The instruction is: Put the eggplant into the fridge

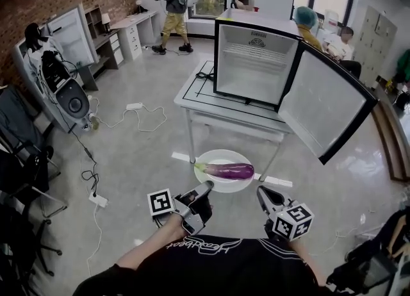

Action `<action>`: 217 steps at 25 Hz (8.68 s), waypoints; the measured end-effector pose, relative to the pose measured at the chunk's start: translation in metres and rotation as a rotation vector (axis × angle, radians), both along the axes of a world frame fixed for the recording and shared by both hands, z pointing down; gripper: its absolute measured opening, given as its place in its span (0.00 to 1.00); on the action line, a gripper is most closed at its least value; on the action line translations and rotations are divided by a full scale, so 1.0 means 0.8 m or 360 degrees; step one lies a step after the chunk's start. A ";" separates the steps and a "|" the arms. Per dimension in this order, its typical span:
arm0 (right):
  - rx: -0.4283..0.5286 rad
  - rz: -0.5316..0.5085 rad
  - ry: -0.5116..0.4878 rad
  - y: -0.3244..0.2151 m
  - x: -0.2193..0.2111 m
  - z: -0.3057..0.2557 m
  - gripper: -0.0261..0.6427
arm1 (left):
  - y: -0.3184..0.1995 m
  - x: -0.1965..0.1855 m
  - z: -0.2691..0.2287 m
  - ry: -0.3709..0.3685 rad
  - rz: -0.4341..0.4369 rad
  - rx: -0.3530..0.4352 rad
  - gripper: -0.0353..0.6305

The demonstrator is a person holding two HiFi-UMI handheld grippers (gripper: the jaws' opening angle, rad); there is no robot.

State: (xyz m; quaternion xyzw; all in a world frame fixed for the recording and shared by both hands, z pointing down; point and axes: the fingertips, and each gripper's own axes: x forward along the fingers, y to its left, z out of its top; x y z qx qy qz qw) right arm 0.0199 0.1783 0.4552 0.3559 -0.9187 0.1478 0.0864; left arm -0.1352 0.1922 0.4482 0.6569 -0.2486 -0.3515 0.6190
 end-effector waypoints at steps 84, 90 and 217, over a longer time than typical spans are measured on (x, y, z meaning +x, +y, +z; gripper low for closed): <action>-0.0050 -0.0034 -0.0055 -0.521 0.012 0.016 0.05 | -0.547 0.032 0.031 -0.0157 -0.0108 -0.0202 0.09; -0.0078 -0.0016 -0.0053 -0.545 0.001 0.029 0.05 | -0.587 0.031 0.051 -0.0161 -0.0066 -0.0258 0.09; -0.0224 0.0069 -0.0094 -0.577 0.006 0.052 0.05 | -0.658 0.107 0.065 -0.0831 0.0315 0.0023 0.22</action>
